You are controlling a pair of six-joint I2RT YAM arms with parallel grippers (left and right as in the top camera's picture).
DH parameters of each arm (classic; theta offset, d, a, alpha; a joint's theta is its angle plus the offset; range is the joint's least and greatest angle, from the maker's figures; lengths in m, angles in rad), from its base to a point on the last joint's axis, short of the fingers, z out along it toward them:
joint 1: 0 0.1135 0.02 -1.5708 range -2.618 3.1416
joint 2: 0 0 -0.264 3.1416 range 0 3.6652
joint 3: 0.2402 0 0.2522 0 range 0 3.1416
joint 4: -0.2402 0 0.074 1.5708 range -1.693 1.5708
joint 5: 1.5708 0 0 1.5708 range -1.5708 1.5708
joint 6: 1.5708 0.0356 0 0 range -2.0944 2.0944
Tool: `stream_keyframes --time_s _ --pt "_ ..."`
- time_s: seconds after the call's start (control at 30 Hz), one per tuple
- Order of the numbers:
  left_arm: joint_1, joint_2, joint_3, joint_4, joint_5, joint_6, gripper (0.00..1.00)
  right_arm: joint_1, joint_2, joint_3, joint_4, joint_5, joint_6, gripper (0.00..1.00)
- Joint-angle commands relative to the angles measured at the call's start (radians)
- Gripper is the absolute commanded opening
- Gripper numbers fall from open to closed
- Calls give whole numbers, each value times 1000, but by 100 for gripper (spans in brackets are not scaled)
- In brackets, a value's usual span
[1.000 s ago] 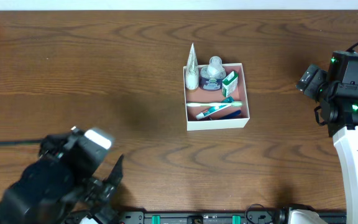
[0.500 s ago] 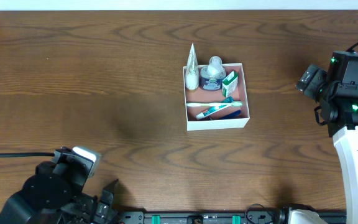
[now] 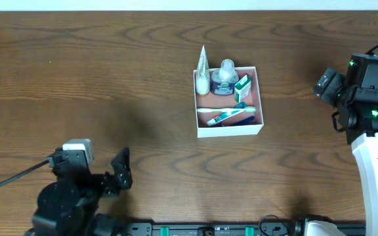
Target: Pack container
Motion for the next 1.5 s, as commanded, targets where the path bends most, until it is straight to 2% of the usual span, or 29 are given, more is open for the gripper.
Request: stream_keyframes --time_s 0.0,0.27,0.47,0.6,1.0,1.2,1.47 --pt "65 -97 -172 144 37 -10 98 -5 -1 9 -1 10 -12 99" --pt "119 -293 -513 540 36 -6 98 -5 -1 9 -1 10 -12 99" --pt "142 -320 -633 744 37 53 98 -5 -1 9 -1 11 -12 99" --pt "178 -321 -685 830 101 120 98 -5 -1 9 -1 11 -12 99" --pt "211 -352 -773 856 141 150 98 -5 -1 9 -1 10 -12 99" --pt "263 -352 -831 895 206 151 98 -5 -1 9 -1 11 -12 99" --pt "279 -352 -833 777 209 237 98 -5 -1 9 -1 10 -12 99"
